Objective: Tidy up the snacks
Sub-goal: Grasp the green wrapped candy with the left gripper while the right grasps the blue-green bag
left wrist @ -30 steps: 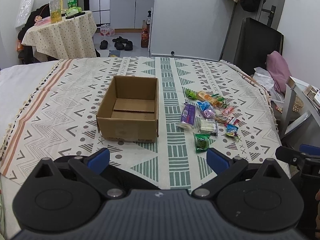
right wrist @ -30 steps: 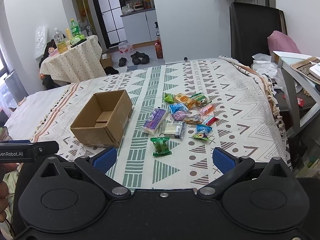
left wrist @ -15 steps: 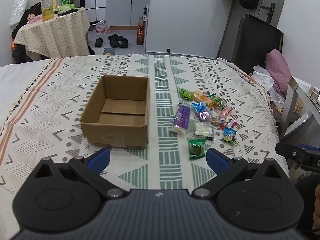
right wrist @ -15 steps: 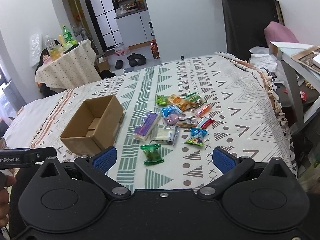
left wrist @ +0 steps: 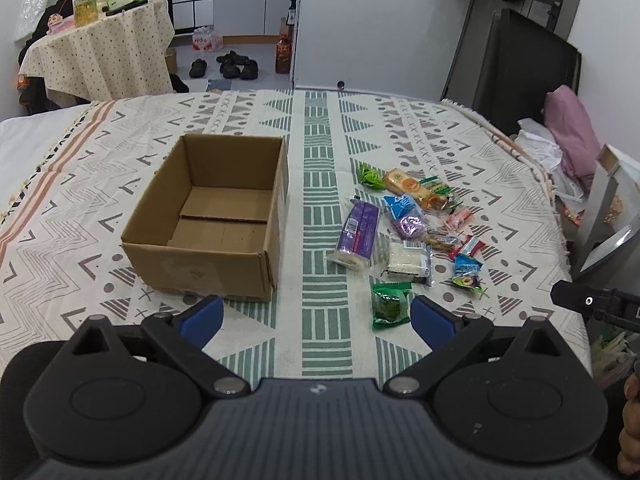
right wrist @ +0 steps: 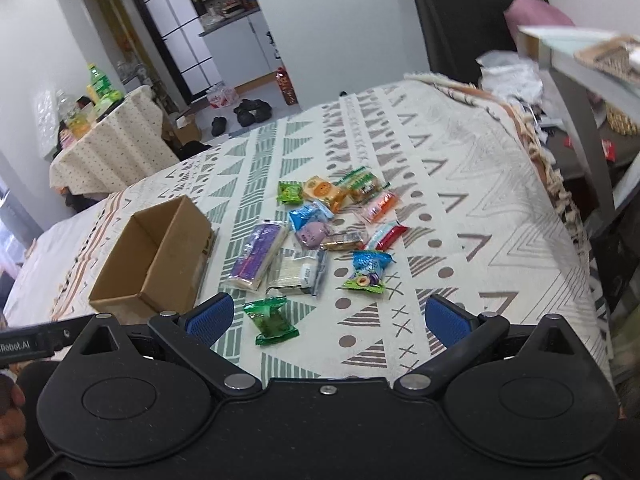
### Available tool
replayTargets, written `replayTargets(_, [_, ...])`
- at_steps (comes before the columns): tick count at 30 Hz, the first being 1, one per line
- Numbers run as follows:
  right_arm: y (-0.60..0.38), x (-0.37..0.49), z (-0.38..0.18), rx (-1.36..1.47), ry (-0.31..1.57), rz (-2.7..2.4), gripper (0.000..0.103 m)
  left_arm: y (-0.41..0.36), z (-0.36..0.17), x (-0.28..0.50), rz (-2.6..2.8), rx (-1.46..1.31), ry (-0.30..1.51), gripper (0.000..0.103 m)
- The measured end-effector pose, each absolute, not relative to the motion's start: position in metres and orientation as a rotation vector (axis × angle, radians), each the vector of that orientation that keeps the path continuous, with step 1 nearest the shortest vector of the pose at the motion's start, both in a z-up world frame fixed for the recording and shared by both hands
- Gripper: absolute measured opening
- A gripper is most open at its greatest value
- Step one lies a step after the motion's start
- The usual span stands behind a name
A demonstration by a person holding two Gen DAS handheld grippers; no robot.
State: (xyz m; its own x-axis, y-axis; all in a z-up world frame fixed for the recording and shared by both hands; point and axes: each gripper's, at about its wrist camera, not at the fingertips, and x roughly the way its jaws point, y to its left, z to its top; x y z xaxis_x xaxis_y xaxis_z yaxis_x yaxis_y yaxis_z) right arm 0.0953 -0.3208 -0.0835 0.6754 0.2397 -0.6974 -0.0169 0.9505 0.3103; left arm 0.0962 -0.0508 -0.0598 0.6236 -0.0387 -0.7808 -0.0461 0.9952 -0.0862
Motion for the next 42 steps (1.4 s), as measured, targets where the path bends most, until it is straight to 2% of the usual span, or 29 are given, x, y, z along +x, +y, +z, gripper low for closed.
replayTargets(24, [-0.351, 0.144, -0.13, 0.443, 0.919, 0.075, 0.103, -0.112, -0.128, 0.167, -0.055, -0.112, 1.008, 0.099])
replayTargets(26, [-0.357, 0.148, -0.135, 0.471, 0.933, 0.058, 0.103, -0.116, -0.134, 0.173, -0.059, -0.123, 1.02, 0.092])
replayTargets(29, [-0.365, 0.153, -0.142, 0.505, 0.947, 0.035, 0.103, -0.12, -0.144, 0.18, -0.06, -0.134, 1.044, 0.088])
replayTargets(37, [-0.375, 0.171, -0.159, 0.535, 0.975, 0.001, 0.101, -0.129, -0.171, 0.199, -0.03, -0.17, 1.09, 0.084])
replayTargets(39, [-0.374, 0.178, -0.163, 0.519, 0.984, -0.001, 0.098, -0.131, -0.18, 0.203, -0.02, -0.177, 1.106, 0.079])
replayTargets(41, [-0.372, 0.185, -0.168, 0.511, 1.0, 0.013, 0.094, -0.131, -0.189, 0.207, -0.014, -0.191, 1.126, 0.067])
replayTargets(42, [-0.372, 0.187, -0.17, 0.51, 1.007, 0.022, 0.092, -0.132, -0.194, 0.209, -0.012, -0.198, 1.14, 0.064])
